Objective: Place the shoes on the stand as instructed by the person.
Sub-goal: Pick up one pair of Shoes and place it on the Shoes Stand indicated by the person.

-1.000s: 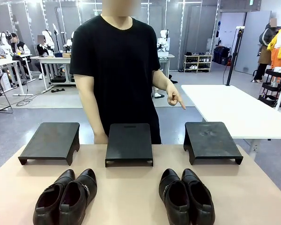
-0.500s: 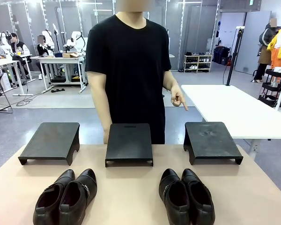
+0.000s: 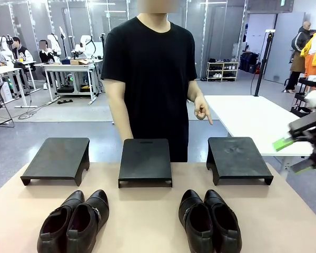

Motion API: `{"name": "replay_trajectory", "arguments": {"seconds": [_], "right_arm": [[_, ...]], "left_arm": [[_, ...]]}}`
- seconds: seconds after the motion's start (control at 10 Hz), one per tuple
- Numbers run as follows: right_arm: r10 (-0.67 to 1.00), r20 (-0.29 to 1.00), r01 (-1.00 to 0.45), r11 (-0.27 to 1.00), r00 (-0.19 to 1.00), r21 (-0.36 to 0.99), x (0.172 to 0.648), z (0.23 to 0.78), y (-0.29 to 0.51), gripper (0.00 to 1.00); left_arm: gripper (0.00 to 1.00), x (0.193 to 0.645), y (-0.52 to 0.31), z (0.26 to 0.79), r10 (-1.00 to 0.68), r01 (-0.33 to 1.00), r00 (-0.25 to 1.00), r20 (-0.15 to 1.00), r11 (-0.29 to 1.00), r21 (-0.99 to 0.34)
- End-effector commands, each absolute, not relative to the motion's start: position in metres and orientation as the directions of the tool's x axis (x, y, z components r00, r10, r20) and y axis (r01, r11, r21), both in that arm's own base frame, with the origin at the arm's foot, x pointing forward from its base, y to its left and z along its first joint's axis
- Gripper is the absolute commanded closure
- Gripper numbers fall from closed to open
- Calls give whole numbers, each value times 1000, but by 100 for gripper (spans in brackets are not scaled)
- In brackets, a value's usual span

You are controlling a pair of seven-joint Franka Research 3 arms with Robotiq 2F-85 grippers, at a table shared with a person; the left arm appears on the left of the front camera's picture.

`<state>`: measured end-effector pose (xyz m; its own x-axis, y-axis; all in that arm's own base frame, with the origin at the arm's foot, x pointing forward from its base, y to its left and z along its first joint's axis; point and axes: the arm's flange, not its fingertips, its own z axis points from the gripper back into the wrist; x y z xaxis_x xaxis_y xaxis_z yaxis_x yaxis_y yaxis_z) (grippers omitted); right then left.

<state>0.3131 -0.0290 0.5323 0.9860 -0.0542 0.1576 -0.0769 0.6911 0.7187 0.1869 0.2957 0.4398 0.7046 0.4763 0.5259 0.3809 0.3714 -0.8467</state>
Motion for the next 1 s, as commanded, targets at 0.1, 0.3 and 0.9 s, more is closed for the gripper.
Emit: {"name": "replay_trajectory", "arguments": {"seconds": [0.1,0.3,0.9], "right_arm": [[-59,55,16,815,997,579,331,500,30,0],[-65,38,39,876,997,481,346,477,71,0],[-101,-4,98,961,995,259,357,406,141,0]], "left_arm": [[0,187,296,440,471,399,697,540,371,-839],[0,187,296,440,471,399,697,540,371,-839],[0,187,296,440,471,399,697,540,371,-839]]}}
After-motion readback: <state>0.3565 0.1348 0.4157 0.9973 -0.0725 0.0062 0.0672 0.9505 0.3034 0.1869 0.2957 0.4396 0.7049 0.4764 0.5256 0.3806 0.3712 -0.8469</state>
